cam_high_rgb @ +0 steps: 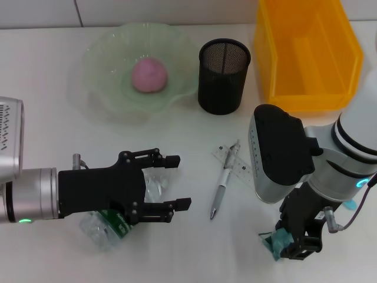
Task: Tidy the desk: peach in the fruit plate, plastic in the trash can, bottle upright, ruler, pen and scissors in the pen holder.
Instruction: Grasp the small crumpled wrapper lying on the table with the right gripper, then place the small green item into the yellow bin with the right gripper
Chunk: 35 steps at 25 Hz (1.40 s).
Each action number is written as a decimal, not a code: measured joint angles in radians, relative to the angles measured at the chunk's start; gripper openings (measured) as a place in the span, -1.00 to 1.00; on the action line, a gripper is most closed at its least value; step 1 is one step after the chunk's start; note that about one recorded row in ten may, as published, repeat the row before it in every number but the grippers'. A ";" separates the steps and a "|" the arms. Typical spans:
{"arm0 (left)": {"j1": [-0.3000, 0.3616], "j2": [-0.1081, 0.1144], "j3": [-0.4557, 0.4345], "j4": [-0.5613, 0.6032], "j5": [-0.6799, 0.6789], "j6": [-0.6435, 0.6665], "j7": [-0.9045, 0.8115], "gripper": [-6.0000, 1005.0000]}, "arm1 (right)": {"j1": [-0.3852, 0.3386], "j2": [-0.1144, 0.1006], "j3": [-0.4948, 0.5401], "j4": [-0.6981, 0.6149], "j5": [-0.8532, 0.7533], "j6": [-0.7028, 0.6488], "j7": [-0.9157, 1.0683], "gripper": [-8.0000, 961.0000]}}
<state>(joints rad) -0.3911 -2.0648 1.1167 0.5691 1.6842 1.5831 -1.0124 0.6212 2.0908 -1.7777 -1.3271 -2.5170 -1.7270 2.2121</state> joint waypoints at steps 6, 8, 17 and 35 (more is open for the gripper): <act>0.000 0.000 0.000 0.000 0.000 0.000 0.000 0.56 | 0.000 0.000 0.000 0.024 0.003 0.008 0.002 -0.04; 0.000 0.000 0.000 0.000 0.000 0.000 0.000 0.56 | 0.000 0.000 0.002 0.026 0.008 0.010 0.002 -0.19; -0.001 0.000 0.000 0.006 0.000 0.004 -0.002 0.56 | -0.010 -0.008 0.246 -0.146 0.016 -0.104 0.013 -0.39; -0.013 -0.002 0.000 0.011 0.001 0.006 -0.003 0.56 | 0.043 -0.014 0.714 -0.104 -0.158 0.349 -0.016 -0.40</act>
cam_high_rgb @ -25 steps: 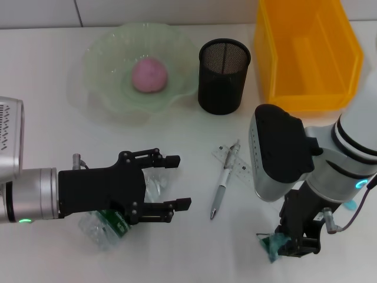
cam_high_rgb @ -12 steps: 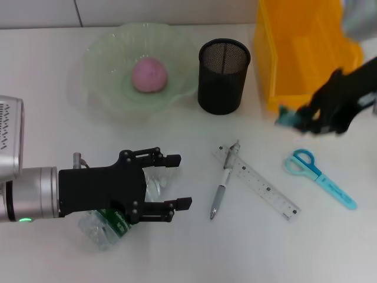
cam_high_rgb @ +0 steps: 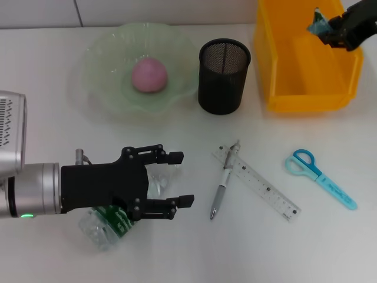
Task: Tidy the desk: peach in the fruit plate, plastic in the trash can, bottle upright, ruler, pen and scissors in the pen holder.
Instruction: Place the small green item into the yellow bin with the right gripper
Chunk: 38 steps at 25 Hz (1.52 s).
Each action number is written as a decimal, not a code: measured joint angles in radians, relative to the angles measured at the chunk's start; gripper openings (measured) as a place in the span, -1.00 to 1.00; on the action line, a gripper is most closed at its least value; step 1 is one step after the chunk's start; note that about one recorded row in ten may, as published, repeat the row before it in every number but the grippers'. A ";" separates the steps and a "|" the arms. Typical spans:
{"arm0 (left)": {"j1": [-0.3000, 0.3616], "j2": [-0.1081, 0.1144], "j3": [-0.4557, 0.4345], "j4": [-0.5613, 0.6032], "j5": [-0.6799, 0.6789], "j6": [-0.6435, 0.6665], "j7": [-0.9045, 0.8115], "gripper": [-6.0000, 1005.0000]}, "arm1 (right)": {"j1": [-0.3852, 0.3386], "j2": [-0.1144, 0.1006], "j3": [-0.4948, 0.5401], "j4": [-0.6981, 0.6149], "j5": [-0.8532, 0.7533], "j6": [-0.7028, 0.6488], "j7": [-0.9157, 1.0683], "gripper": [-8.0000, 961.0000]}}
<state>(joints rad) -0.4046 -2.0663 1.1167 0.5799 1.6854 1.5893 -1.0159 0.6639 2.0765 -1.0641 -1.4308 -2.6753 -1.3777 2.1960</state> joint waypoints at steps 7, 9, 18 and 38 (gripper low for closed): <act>-0.001 0.000 0.000 0.000 0.001 0.000 -0.003 0.56 | 0.041 0.002 0.001 0.131 -0.031 0.107 0.041 -0.30; -0.001 0.000 0.000 0.000 0.001 0.000 -0.004 0.56 | 0.055 0.002 0.006 0.179 -0.031 0.141 0.054 -0.23; -0.002 0.000 0.000 0.000 0.001 0.001 -0.005 0.56 | 0.061 -0.007 0.007 0.197 -0.040 0.137 0.106 0.15; -0.003 0.000 0.000 0.000 0.000 -0.005 -0.006 0.56 | -0.006 0.001 0.014 0.126 -0.077 0.141 0.117 0.73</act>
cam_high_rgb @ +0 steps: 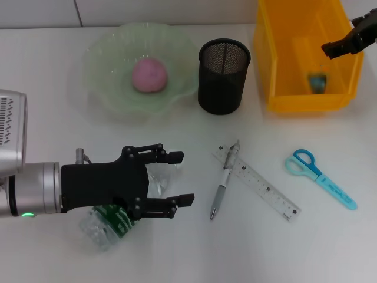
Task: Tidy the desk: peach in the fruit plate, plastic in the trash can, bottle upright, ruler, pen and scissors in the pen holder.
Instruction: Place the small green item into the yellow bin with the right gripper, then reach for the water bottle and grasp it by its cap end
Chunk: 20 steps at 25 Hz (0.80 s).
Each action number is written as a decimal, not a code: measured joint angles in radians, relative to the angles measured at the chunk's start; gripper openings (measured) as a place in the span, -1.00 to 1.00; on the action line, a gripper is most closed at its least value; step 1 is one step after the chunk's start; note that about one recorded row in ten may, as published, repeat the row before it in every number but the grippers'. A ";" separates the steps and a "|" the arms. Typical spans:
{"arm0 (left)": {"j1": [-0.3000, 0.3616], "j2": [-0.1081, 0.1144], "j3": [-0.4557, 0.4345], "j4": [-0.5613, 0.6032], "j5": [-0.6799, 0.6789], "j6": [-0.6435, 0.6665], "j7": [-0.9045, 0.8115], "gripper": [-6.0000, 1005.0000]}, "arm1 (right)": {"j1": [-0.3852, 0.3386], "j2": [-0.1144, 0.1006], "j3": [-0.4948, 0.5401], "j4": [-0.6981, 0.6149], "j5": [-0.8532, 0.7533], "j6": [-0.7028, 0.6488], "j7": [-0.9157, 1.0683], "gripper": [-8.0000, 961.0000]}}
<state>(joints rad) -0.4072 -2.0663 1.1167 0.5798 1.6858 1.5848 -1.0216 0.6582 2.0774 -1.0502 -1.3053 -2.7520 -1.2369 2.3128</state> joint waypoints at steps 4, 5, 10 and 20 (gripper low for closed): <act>-0.001 0.000 0.000 0.000 0.001 -0.002 0.000 0.56 | -0.010 0.000 0.000 -0.029 0.009 -0.010 0.006 0.73; -0.001 0.000 0.000 0.000 0.001 -0.002 0.000 0.56 | -0.018 0.001 -0.002 -0.050 0.024 -0.023 0.009 0.73; -0.001 0.000 0.000 0.000 0.001 0.004 0.000 0.56 | -0.102 0.002 -0.003 -0.230 0.190 -0.187 0.027 0.73; 0.007 0.000 -0.009 0.014 -0.002 0.011 -0.001 0.56 | -0.436 0.010 -0.009 -0.548 0.598 -0.366 -0.032 0.72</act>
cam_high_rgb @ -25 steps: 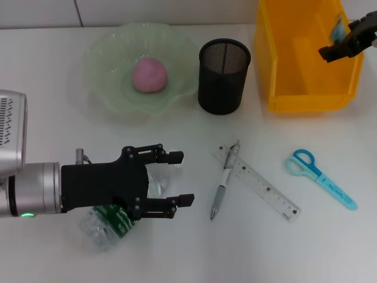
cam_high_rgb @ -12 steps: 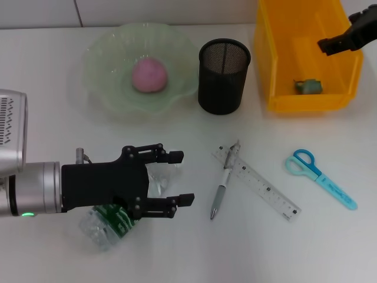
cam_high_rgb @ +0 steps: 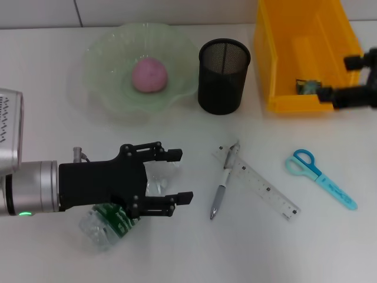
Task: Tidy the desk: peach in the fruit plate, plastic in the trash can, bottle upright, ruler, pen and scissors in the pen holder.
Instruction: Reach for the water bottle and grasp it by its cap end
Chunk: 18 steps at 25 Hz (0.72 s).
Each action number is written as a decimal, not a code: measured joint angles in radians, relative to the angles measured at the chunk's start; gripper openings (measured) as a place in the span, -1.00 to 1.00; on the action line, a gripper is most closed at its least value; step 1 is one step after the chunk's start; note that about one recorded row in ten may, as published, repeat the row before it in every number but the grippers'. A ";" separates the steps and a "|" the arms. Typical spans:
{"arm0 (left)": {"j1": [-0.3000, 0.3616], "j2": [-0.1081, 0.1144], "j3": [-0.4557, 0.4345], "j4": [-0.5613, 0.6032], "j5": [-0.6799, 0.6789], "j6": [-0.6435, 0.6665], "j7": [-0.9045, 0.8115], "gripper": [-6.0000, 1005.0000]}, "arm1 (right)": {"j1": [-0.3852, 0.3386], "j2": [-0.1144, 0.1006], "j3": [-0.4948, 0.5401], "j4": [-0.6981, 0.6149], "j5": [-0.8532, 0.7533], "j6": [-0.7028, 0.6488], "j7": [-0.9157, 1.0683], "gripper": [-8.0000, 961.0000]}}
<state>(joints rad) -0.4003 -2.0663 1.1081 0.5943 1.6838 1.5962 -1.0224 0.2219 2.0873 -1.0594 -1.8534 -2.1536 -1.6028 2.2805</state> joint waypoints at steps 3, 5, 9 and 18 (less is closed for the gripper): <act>0.010 0.000 -0.004 0.017 -0.003 0.007 -0.002 0.56 | -0.104 0.000 0.007 0.083 0.206 0.005 -0.197 0.72; 0.012 -0.001 -0.005 0.025 -0.003 0.012 -0.012 0.56 | -0.157 0.000 0.005 0.190 0.317 0.003 -0.363 0.72; 0.010 -0.004 0.006 0.086 -0.002 -0.003 -0.169 0.56 | -0.188 -0.001 -0.002 0.502 0.435 -0.001 -0.699 0.72; 0.126 -0.005 0.266 0.586 0.082 -0.272 -0.749 0.54 | -0.121 -0.006 0.088 1.060 0.509 0.007 -1.151 0.72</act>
<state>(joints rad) -0.2743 -2.0708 1.3744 1.1805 1.7659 1.3239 -1.7716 0.1013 2.0813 -0.9713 -0.7937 -1.6447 -1.5958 1.1296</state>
